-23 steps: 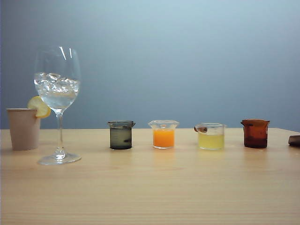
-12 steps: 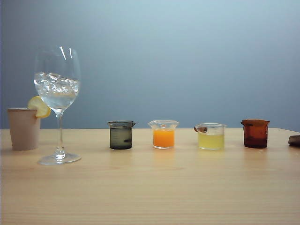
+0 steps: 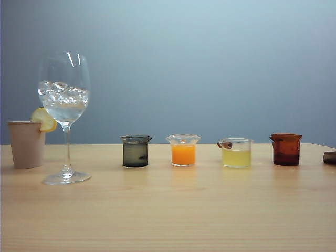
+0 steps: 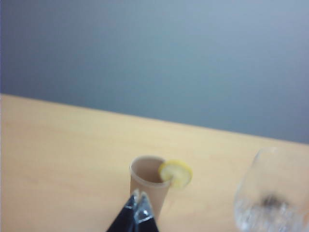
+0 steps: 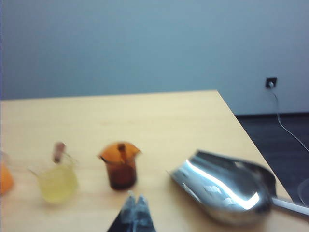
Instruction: Pick up the first measuring cup from the left, pour the coconut rum inside into the goblet, and finally put the measuring cup back in its original place.
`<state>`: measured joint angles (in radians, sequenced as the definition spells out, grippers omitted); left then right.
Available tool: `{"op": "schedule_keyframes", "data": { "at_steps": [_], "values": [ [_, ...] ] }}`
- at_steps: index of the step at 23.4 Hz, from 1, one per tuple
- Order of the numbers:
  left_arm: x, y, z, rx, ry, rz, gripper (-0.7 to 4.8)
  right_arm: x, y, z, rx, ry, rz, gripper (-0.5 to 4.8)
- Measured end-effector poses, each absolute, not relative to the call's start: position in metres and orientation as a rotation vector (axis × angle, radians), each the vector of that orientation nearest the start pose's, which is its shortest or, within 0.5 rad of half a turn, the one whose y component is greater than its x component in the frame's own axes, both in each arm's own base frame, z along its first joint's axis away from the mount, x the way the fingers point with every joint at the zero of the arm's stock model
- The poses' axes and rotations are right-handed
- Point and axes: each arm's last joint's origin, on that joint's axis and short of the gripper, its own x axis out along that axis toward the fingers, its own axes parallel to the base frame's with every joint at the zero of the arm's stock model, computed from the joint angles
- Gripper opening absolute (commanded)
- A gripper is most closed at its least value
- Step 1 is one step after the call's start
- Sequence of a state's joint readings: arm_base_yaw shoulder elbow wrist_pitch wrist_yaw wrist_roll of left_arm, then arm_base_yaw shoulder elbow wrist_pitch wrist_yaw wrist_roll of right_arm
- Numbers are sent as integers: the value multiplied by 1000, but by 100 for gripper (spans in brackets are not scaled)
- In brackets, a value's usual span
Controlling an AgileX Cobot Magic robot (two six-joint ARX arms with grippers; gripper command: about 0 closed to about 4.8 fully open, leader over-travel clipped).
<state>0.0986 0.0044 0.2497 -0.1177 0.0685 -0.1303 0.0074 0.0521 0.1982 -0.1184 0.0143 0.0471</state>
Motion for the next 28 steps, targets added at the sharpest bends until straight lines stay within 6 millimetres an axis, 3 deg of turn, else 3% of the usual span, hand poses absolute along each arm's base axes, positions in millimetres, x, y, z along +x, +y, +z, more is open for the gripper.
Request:
{"op": "schedule_keyframes", "data": {
  "at_steps": [4, 5, 8, 10, 14, 16, 19, 23, 28],
  "values": [
    [67, 3, 270, -111, -183, -26, -5, 87, 3, 252, 45, -69, 101, -6],
    [68, 3, 277, -110, -179, -43, -5, 89, 4, 257, 46, -70, 109, -6],
    [79, 2, 311, -94, -150, -120, -5, 100, 4, 298, 95, -103, 126, -6],
    [93, 1, 328, -71, -99, -188, -5, 128, 8, 311, 115, -22, 186, -6],
    [102, -4, 348, -66, -87, -243, -5, 147, 31, 310, 140, 22, 282, -6],
    [106, -10, 355, -73, -84, -263, -5, 153, 57, 311, 144, -1, 338, -6],
    [110, -22, 351, -83, -43, -268, -5, 159, 109, 292, 78, 94, 433, -6],
    [112, -31, 349, -84, -21, -302, -5, 177, 158, 260, 45, 165, 544, -6],
    [114, -32, 348, -81, -6, -304, -5, 196, 178, 232, 82, 223, 587, -6]
  ]
}}
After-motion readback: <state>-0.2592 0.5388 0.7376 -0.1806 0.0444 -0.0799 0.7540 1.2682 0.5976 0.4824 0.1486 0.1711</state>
